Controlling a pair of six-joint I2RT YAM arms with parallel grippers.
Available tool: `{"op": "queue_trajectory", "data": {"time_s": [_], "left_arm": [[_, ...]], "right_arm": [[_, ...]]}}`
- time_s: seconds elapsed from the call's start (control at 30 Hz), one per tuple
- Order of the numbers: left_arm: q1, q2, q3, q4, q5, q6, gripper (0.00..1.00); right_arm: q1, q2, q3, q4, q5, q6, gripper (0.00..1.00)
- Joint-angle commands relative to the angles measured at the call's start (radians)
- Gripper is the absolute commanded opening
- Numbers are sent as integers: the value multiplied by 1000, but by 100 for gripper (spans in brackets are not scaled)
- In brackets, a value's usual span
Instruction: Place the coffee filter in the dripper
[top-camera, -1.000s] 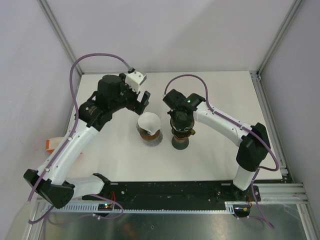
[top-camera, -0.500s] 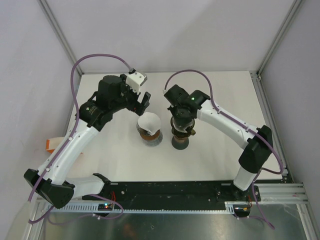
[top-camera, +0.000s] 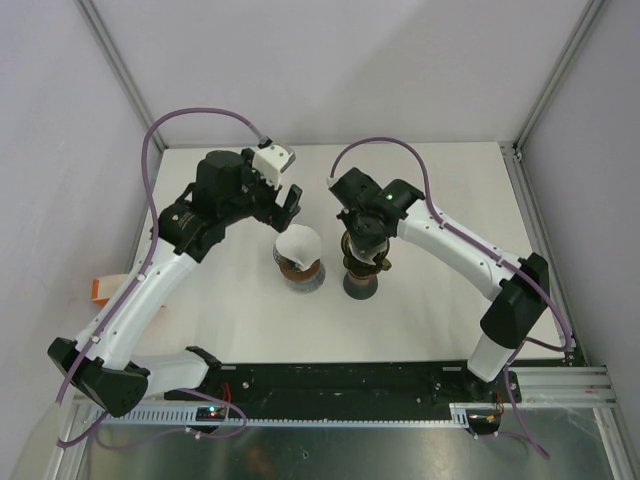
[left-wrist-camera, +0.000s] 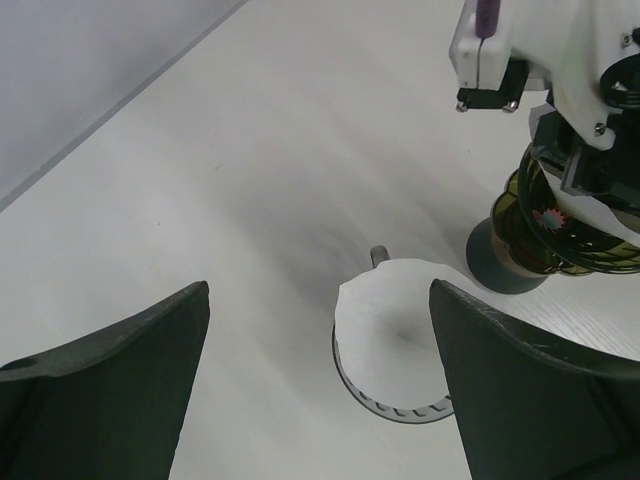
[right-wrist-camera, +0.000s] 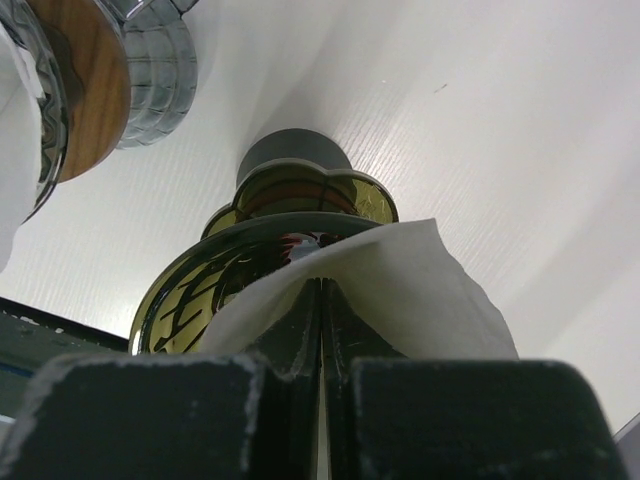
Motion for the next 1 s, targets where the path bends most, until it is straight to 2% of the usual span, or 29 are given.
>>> {"op": "queue_trajectory", "data": {"time_s": [0.0, 0.13, 0.27, 0.4, 0.43, 0.63, 0.77, 0.97], "left_arm": [[7, -23, 5, 29, 54, 9, 95], [7, -16, -4, 27, 112, 12, 94], [5, -16, -10, -2, 299, 37, 85], [-1, -2, -1, -14, 391, 26, 84], [-4, 3, 1, -15, 397, 21, 84], [-30, 47, 5, -15, 401, 7, 85], [-59, 74, 10, -15, 379, 1, 83], [-86, 106, 37, -13, 343, -48, 79]], "right_arm": [[2, 5, -8, 19, 1, -11, 0], [2, 11, -5, 24, -2, -16, 0], [-14, 14, -16, 29, -25, -15, 0], [-22, 4, 2, 36, -51, -19, 0], [-23, -6, 12, 40, -55, -20, 0], [-24, -62, 38, 67, -90, -35, 20], [-27, -78, 55, 55, -79, -42, 29], [-27, -85, 98, 19, -74, -51, 32]]}}
